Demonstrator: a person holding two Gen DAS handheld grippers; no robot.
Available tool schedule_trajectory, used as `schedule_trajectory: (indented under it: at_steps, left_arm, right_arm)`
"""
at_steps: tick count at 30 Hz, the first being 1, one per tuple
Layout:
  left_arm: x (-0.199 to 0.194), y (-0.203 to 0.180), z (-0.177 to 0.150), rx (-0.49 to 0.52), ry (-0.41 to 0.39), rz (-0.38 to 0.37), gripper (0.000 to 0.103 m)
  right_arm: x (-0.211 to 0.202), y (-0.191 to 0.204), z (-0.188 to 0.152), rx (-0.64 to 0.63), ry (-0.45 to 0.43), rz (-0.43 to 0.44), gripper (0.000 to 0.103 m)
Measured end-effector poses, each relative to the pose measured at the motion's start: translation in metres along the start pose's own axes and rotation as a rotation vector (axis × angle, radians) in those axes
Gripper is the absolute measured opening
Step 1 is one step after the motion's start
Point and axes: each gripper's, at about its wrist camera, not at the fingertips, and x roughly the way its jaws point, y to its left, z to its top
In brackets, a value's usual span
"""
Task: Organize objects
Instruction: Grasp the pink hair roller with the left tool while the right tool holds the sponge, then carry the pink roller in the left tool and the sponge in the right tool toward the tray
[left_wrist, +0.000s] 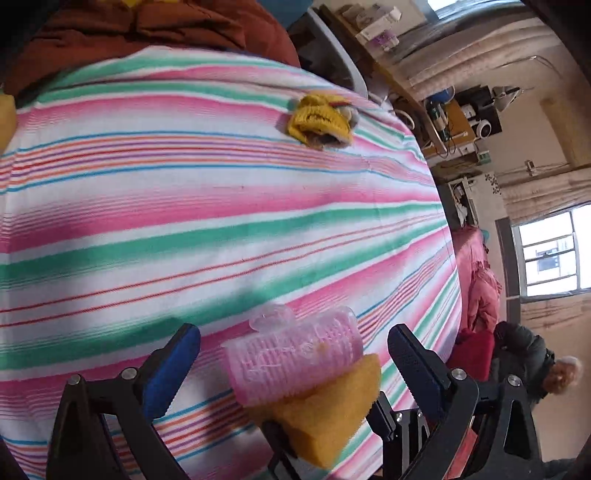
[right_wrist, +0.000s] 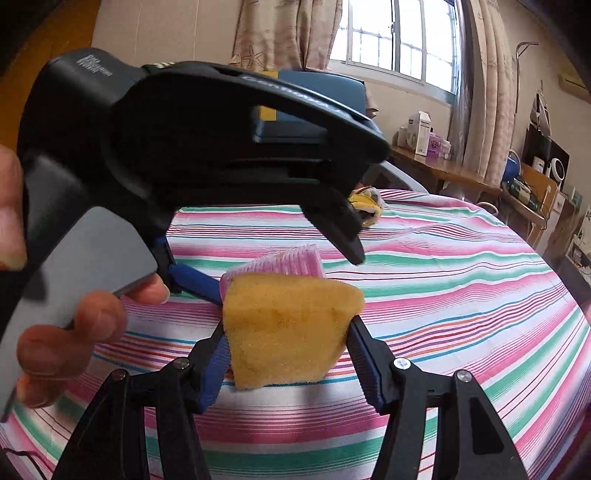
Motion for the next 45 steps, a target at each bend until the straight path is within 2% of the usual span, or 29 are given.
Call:
schedule_trajectory:
  at_steps: [1,2,6,10,20,24,25,26,30,33,36,37,40,44,45]
  left_arm:
    - [-0.002,0.002,0.000,-0.004,-0.009,-0.006,0.087]
    - [-0.004,0.005,0.001,-0.008,-0.015,-0.010,0.081]
    - [-0.011,0.010,0.000,0.002,-0.027,-0.060,0.069]
    - [-0.017,0.011,-0.004,0.024,-0.058,-0.043,0.068]
    - [-0.042,0.049,-0.008,-0.076,-0.168,-0.046,0.067]
    - [-0.051,0.054,-0.025,-0.046,-0.203,-0.031,0.067]
    - [-0.052,0.055,-0.029,-0.039,-0.207,-0.037,0.058]
    - [-0.055,0.055,-0.034,-0.028,-0.212,-0.051,0.058]
    - [-0.061,0.048,-0.053,0.043,-0.237,-0.014,0.057]
    - [-0.061,0.043,-0.064,0.089,-0.242,0.011,0.059]
    - [-0.058,0.042,-0.069,0.103,-0.234,0.034,0.069]
    - [-0.054,0.042,-0.070,0.101,-0.221,0.037,0.072]
    - [-0.046,0.047,-0.076,0.064,-0.184,0.020,0.073]
    - [-0.040,0.040,-0.077,0.092,-0.200,0.048,0.063]
    - [-0.037,0.036,-0.077,0.115,-0.191,0.051,0.055]
  right_arm:
    - [0.001,-0.001,0.000,0.004,0.000,-0.001,0.061]
    - [0.001,-0.002,0.000,0.010,0.001,-0.002,0.061]
    - [0.004,-0.002,-0.001,0.008,0.006,-0.001,0.061]
    - [0.005,0.003,-0.001,-0.021,0.006,-0.007,0.061]
    - [0.006,-0.002,-0.004,0.013,0.024,-0.010,0.061]
    - [0.006,-0.002,-0.005,0.018,0.023,-0.018,0.061]
    - [0.005,-0.002,-0.006,0.021,0.022,-0.019,0.061]
    - [0.003,-0.002,-0.007,0.025,0.021,-0.022,0.061]
    - [0.001,-0.004,-0.009,0.046,0.016,-0.039,0.061]
    - [-0.002,-0.005,-0.011,0.062,0.012,-0.047,0.061]
    - [-0.006,-0.007,-0.014,0.085,0.008,-0.058,0.061]
    - [-0.008,-0.008,-0.015,0.094,0.007,-0.064,0.061]
    - [-0.015,-0.013,-0.021,0.130,0.004,-0.082,0.061]
    - [-0.023,-0.016,-0.031,0.159,0.008,-0.090,0.060]
    - [-0.024,-0.015,-0.032,0.156,0.016,-0.095,0.060]
